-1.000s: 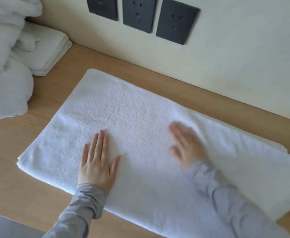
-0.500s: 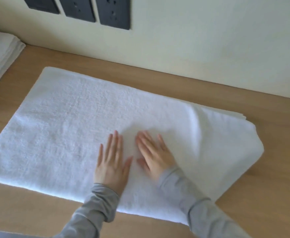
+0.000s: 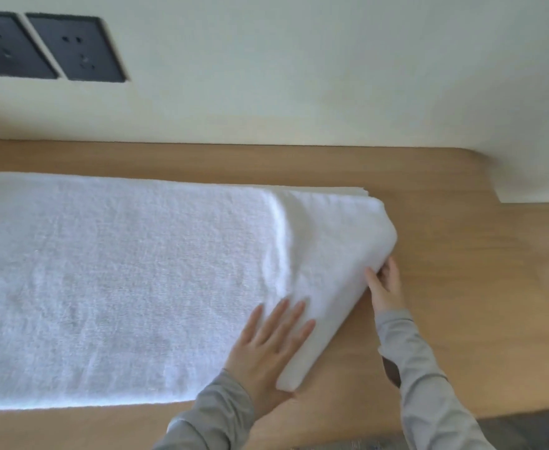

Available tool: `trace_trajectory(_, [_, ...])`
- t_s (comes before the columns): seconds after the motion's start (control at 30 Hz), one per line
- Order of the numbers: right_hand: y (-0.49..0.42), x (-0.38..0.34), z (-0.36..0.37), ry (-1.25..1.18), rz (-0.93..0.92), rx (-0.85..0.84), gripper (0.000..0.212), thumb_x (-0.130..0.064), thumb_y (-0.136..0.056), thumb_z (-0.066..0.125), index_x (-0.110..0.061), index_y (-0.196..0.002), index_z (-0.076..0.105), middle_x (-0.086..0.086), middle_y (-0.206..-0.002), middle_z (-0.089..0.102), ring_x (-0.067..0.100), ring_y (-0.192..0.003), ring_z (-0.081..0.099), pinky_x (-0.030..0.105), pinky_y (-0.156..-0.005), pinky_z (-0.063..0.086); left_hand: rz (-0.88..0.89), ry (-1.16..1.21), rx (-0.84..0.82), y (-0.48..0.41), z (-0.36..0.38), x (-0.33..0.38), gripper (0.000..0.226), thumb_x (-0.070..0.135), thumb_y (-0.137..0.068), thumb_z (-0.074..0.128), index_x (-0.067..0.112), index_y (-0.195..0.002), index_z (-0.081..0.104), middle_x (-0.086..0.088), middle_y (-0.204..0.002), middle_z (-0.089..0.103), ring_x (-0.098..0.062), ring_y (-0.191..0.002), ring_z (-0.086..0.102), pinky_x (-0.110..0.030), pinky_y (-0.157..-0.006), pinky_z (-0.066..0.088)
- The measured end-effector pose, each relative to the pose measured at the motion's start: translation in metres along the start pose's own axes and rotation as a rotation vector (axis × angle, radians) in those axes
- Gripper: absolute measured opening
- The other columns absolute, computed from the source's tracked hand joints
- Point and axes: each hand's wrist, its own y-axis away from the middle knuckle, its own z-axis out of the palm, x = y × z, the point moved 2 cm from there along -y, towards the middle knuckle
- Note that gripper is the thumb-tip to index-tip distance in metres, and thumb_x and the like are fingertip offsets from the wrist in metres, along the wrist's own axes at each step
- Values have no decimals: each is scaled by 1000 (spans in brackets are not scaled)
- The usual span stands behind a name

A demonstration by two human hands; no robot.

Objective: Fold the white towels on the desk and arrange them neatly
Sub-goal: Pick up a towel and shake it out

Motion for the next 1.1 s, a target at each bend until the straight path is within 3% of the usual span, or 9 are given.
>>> trace_trajectory(0.17, [-11, -5, 6, -562, 286, -47, 25, -21, -93, 53, -15, -117, 53, 3, -117, 59, 19, -104, 57, 30, -79, 49, 72, 137, 58, 7, 0, -9, 81, 51, -85, 50, 14, -149, 18, -4, -158, 11, -27, -145, 11, -46, -111, 20])
trace_trajectory(0.3, [-14, -10, 17, -579, 303, -208, 62, -35, -80, 60, -8, -134, 45, 9, -132, 55, 26, -121, 52, 43, -106, 38, -15, 665, 163, 9, -19, -22, 70, 49, -88, 55, 20, -145, 27, 11, -154, 24, -10, -144, 15, -33, -116, 20])
trace_trajectory(0.43, [-10, -17, 25, -646, 269, -352, 66, -34, -81, 58, -20, -141, 35, 1, -126, 55, 20, -110, 57, 36, -85, 50, -173, 961, 261, 7, -36, -26, 58, 53, -83, 55, 44, -136, 35, 27, -143, 37, -2, -138, 30, -28, -113, 28])
trace_trajectory(0.57, [-1, -32, 28, -587, 230, -467, 62, -25, -78, 65, -25, -135, 38, 5, -128, 55, 30, -116, 55, 54, -86, 50, -160, 854, 229, 7, -35, -20, 63, 56, -86, 42, 24, -141, 35, 18, -147, 32, -2, -142, 17, -39, -118, 11])
trace_trajectory(0.67, [-1, -54, 5, -29, 28, -292, 62, -35, -64, 81, -28, -115, 45, -7, -107, 60, 14, -98, 60, 26, -75, 49, -23, 636, 152, 9, -28, -15, 71, 63, -89, 32, 24, -147, 19, 11, -155, 18, -7, -145, 4, -39, -117, 0])
trace_trajectory(0.73, [-1, -56, -26, 318, -73, -158, 64, -47, -56, 78, -30, -108, 46, -11, -98, 60, 13, -87, 59, 27, -73, 47, 76, 391, 37, 8, -18, -12, 83, 72, -85, 27, 24, -148, 5, 5, -158, 1, -11, -144, -10, -43, -115, -6])
trace_trajectory(0.83, [14, -23, -65, 627, 50, -81, 58, -46, -69, 74, -23, -115, 47, -1, -106, 61, 23, -93, 59, 39, -83, 49, 144, 197, -66, 8, -8, -9, 92, 78, -80, 27, 22, -149, 3, -3, -158, -5, -16, -143, -17, -46, -113, -6])
trace_trajectory(0.97, [54, 37, -78, 530, 236, -56, 45, -34, -81, 68, -11, -117, 54, 7, -120, 52, 24, -105, 53, 41, -92, 45, 24, 187, -2, 2, -10, -20, 77, 67, -90, 22, 18, -149, 14, -5, -158, 8, -18, -144, -3, -40, -114, -1])
trace_trajectory(1.1, [81, 50, -82, 347, 173, 157, 29, -28, -78, 71, -15, -99, 57, 4, -106, 53, 21, -98, 52, 29, -78, 42, -226, 108, 9, -20, -13, -49, 85, 71, -81, -10, 18, -147, -9, 0, -156, -16, -17, -143, -19, -35, -116, -14])
